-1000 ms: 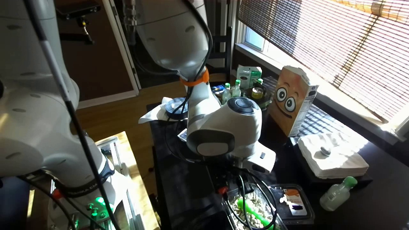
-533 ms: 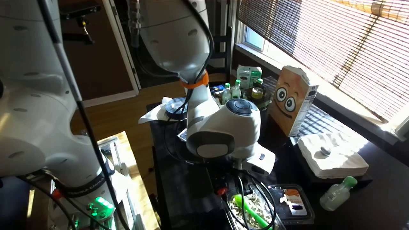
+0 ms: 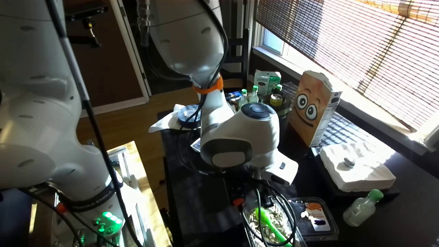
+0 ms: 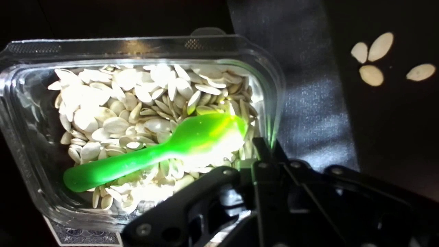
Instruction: Move the lunchbox to the left
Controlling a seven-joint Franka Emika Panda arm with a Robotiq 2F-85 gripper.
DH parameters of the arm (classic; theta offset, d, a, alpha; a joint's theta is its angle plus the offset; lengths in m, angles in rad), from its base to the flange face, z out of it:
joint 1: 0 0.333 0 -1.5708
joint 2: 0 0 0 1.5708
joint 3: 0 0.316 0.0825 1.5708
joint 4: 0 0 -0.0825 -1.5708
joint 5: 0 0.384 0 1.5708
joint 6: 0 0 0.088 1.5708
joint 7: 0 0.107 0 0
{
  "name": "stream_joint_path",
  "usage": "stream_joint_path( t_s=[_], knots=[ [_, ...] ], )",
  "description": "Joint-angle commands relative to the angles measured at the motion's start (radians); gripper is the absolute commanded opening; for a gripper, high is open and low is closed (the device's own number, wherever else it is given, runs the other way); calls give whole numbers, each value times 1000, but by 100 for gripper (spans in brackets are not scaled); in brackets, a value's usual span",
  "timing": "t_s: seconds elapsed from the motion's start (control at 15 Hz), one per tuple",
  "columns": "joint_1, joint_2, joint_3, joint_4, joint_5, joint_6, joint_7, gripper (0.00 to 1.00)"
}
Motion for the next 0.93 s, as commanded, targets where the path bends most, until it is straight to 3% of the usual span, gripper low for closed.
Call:
stream_joint_path(
  t_s=[0.0,0.33,0.47,0.53,0.6,0.67,0.87],
  knots=[
    [199,-56,-165,-30,-71,37,117,1],
    [596,-16,-484,-1,-174,-16,240,1],
    [710,-28,-544,-1,-176,-74,250,1],
    [737,-43,-540,-1,-172,-108,237,1],
    [724,-88,-494,-9,-167,-154,183,1],
    [665,-30,-478,5,-199,-87,251,1],
    [659,-26,-452,6,-210,-96,273,4]
  ],
)
